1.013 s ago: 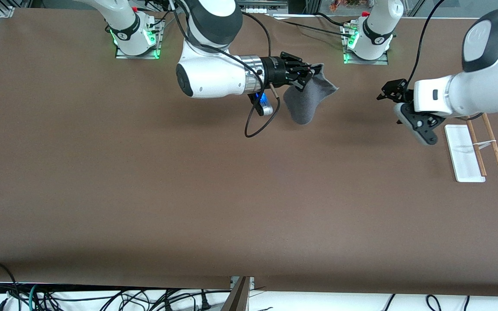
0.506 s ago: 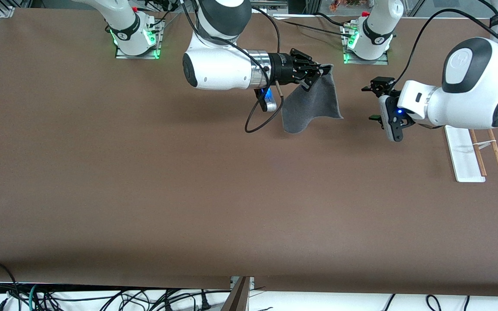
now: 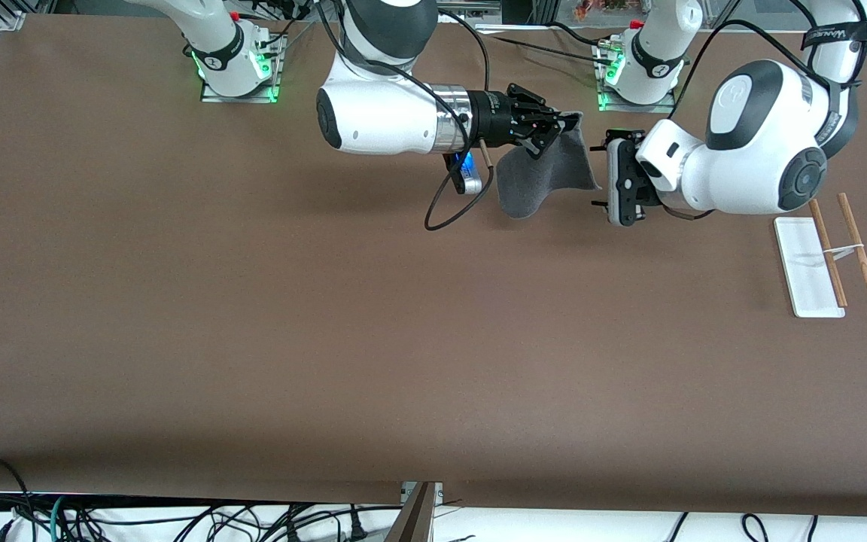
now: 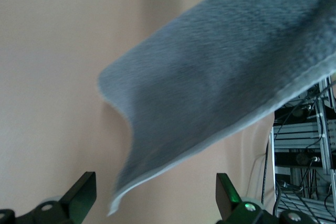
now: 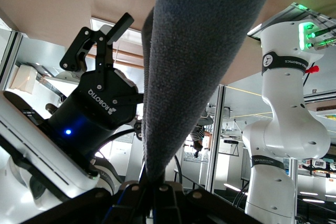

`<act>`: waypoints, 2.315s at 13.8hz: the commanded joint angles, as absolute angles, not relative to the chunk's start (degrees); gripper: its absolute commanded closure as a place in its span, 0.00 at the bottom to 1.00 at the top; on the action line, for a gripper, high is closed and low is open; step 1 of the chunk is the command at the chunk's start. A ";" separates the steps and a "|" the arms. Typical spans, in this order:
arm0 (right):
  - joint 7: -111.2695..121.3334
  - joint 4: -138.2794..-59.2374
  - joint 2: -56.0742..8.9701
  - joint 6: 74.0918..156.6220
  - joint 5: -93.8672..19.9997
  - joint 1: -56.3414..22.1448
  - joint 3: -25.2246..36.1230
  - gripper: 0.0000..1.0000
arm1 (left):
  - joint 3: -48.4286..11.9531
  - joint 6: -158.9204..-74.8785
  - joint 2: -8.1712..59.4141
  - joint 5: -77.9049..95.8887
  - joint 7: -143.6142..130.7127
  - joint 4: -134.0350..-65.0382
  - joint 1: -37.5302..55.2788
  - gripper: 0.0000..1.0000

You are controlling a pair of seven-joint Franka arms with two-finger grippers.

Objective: Pass towel and hang on rack
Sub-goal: 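Hold the towel with the right gripper while the left gripper grasps it, then open the right gripper and pull the left gripper away with towel, then carry the towel with the left gripper and drape it over the dowels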

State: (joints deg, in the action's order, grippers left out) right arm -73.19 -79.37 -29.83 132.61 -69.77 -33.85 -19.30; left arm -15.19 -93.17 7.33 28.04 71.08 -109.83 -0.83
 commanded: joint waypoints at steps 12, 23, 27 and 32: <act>-73.92 -77.52 -30.76 133.42 -70.49 -33.93 -18.98 0.00 | -17.40 -96.59 5.27 31.99 78.93 -113.12 -1.93 1.00; -72.94 -77.96 -28.75 125.96 -51.02 -23.12 -18.37 0.00 | -16.96 -95.28 6.67 24.46 78.75 -109.79 -11.41 1.00; -65.01 -79.10 -26.55 112.37 -47.02 -20.93 -11.09 0.00 | -16.79 -91.60 11.94 12.78 78.84 -101.63 -21.77 1.00; -44.96 -84.46 -14.43 94.51 -29.30 -13.72 -10.81 0.00 | -16.79 -86.66 18.88 -3.21 81.38 -89.59 -33.55 1.00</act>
State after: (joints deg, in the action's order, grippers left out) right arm -51.97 -79.69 -21.05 98.64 -34.94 -15.44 -10.47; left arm -15.78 -89.33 15.39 1.91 79.91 -95.95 -30.79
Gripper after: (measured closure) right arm 0.000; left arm 0.982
